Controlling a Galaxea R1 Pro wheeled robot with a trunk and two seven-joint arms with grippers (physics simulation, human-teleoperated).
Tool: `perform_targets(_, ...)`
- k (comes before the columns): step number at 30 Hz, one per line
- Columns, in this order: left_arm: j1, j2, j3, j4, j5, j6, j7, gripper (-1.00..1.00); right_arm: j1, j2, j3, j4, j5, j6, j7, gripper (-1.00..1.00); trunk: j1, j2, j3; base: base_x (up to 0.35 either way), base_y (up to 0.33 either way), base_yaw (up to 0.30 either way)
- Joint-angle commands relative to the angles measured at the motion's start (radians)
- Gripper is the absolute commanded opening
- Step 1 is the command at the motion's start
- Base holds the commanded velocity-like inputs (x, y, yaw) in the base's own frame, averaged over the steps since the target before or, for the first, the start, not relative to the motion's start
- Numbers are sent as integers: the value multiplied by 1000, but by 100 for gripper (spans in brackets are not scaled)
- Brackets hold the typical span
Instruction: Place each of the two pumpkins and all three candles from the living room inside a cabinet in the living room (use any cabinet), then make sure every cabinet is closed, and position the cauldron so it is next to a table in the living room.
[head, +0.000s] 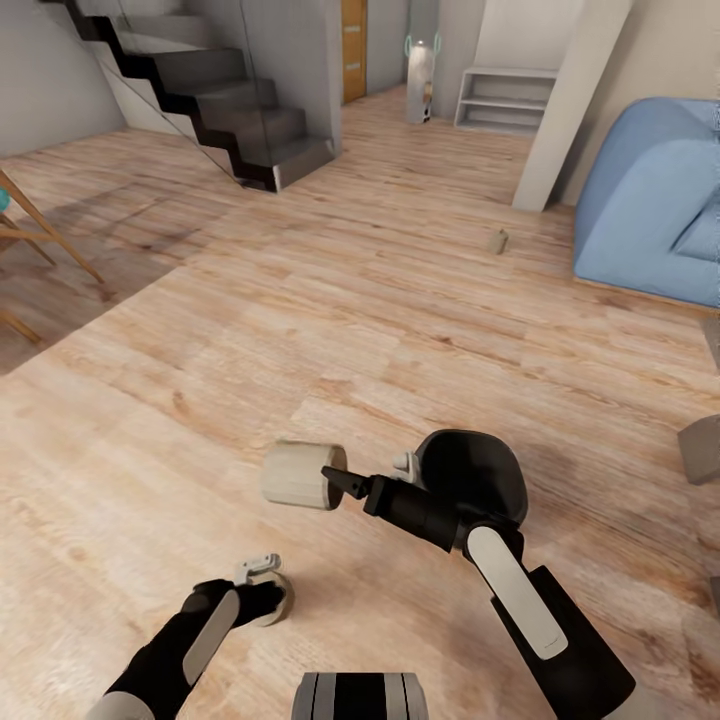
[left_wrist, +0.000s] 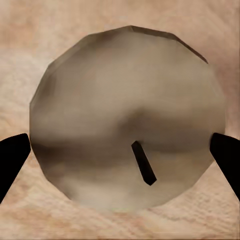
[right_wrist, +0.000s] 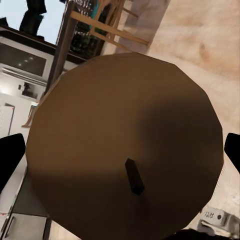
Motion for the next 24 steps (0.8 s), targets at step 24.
perform_targets(24,2,92,377,-110,84,154,7,-100,-1,-5,-9,57,-5,-7,3,-100,-11,5,92,0,0,0)
